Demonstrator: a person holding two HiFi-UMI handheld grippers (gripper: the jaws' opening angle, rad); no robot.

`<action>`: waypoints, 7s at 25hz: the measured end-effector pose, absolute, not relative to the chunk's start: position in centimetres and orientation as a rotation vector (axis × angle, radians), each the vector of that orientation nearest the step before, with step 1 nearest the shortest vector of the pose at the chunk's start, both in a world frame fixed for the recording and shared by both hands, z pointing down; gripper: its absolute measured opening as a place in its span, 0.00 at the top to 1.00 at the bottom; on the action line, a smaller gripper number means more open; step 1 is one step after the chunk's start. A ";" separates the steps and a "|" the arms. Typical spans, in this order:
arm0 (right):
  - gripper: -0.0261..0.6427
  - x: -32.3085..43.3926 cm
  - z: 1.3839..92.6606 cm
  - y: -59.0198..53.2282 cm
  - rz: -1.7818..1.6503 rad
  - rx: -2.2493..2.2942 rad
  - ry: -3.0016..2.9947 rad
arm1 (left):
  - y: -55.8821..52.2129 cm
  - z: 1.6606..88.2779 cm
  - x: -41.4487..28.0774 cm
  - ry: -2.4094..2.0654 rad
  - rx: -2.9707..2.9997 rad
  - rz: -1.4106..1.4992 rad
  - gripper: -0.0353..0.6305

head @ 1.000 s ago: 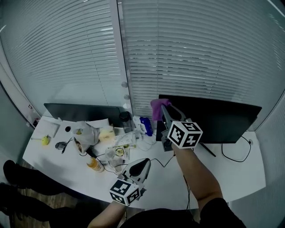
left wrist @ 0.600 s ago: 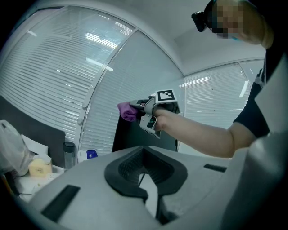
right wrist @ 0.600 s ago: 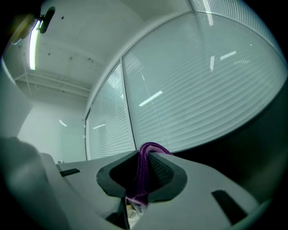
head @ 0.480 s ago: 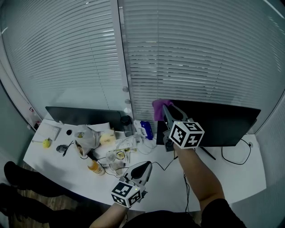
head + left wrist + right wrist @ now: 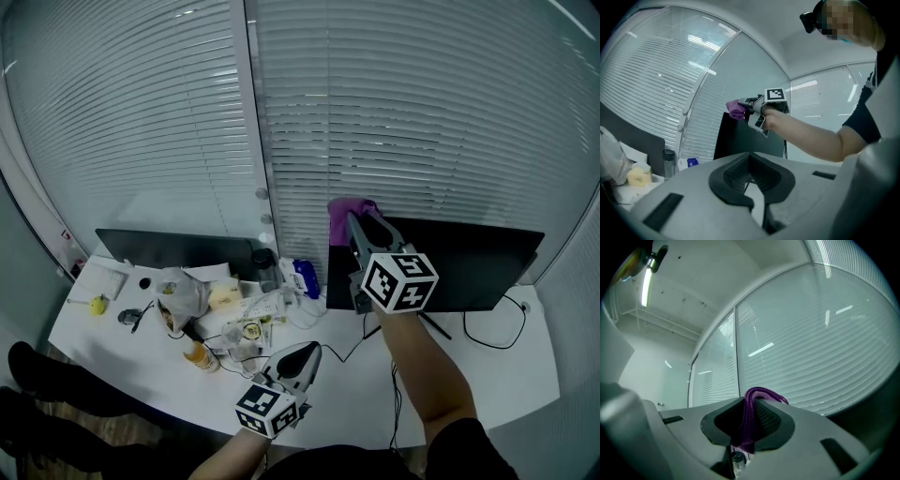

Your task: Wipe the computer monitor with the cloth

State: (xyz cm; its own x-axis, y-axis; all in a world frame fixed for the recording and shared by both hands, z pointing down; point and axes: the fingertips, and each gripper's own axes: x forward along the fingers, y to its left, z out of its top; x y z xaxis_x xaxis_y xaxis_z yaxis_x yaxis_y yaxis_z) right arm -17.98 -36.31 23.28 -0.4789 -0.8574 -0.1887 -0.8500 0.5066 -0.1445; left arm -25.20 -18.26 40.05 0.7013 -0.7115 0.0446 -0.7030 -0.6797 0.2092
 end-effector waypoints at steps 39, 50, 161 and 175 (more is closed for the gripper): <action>0.85 -5.4 26.4 -38.3 -0.128 -1.900 2.539 | -15.1 38.8 -15.7 -0.984 2.781 -0.022 0.94; 0.85 8.3 26.8 -37.0 -0.140 -2.049 2.415 | -15.4 39.1 -5.5 -0.816 2.827 -0.020 0.94; 0.85 -1.5 50.0 6.3 -0.792 -1.827 2.382 | 3.7 49.9 -11.3 -0.720 2.636 0.205 0.94; 0.85 -4.8 50.4 6.6 -0.807 -1.757 2.456 | 4.6 49.9 -14.2 -0.768 2.626 0.183 0.94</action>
State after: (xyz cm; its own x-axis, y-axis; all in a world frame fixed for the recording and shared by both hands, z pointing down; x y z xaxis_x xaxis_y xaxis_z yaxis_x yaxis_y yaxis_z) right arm -4.84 6.62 50.35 -0.3679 -0.8873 0.2780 -0.8792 0.2346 -0.4147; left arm -14.16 4.64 49.94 0.8407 -0.4894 0.2316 -0.5413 -0.7705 0.3367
